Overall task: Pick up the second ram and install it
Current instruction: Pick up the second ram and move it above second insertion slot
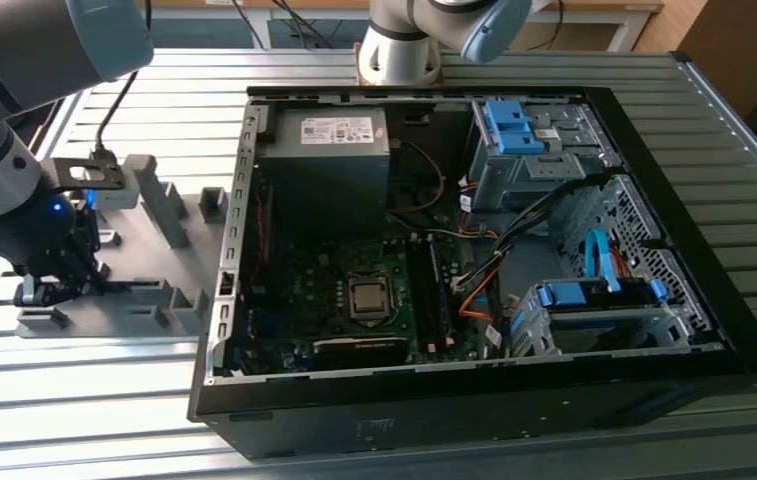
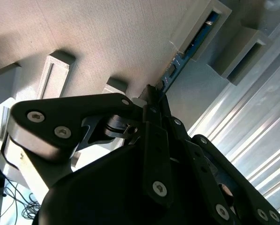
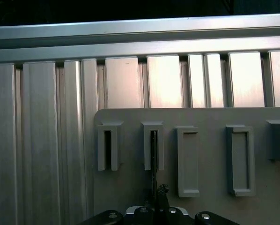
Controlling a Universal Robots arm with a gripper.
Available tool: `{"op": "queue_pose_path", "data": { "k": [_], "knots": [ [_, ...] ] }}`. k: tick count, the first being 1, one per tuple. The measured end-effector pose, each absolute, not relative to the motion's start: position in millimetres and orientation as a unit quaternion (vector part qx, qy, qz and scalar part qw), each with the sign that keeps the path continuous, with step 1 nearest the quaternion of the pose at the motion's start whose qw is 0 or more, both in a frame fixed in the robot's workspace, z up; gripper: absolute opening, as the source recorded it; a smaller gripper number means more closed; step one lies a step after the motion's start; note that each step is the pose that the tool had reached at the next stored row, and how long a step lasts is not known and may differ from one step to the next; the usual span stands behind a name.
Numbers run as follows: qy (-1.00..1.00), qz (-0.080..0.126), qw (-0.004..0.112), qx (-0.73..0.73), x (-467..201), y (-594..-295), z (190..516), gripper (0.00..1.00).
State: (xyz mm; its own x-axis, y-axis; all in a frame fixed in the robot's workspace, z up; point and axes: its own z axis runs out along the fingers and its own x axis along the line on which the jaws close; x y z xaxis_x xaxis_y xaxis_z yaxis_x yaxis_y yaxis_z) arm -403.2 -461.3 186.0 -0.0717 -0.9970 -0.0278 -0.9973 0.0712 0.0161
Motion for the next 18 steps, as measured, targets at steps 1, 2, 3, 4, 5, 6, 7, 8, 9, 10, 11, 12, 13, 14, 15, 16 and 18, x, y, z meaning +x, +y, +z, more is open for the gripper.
{"op": "queue_pose_path", "data": {
  "k": [1, 2, 3, 4, 5, 6, 7, 8, 9, 10, 11, 12, 13, 14, 15, 16, 18],
  "knots": [
    [0.732, 0.015, 0.005, -0.681, -403, -461, 186, 0.14],
    [0.732, 0.015, 0.004, -0.681, -403, -461, 187, 0.14],
    [0.732, 0.015, 0.005, -0.681, -403, -461, 187, 0.14],
    [0.732, 0.015, 0.004, -0.681, -403, -461, 188, 0.14],
    [0.732, 0.015, 0.004, -0.681, -403, -461, 189, 0.14],
    [0.732, 0.015, 0.004, -0.681, -403, -461, 189, 0.14],
    [0.732, 0.015, 0.004, -0.681, -403, -461, 190, 0.14],
    [0.732, 0.015, 0.005, -0.681, -403, -461, 191, 0.14],
    [0.732, 0.015, 0.004, -0.681, -403, -461, 191, 0.14],
    [0.732, 0.015, 0.004, -0.681, -403, -461, 192, 0.14],
    [0.732, 0.015, 0.004, -0.681, -403, -461, 193, 0.14],
    [0.732, 0.015, 0.005, -0.681, -403, -461, 194, 0.14],
    [0.732, 0.015, 0.004, -0.681, -403, -461, 195, 0.14],
    [0.732, 0.015, 0.004, -0.681, -403, -461, 196, 0.14],
    [0.732, 0.015, 0.005, -0.681, -403, -461, 196, 0.14],
    [0.732, 0.015, 0.004, -0.681, -403, -461, 197, 0.14],
    [0.732, 0.015, 0.005, -0.681, -403, -461, 198, 0.14]
  ]
}}
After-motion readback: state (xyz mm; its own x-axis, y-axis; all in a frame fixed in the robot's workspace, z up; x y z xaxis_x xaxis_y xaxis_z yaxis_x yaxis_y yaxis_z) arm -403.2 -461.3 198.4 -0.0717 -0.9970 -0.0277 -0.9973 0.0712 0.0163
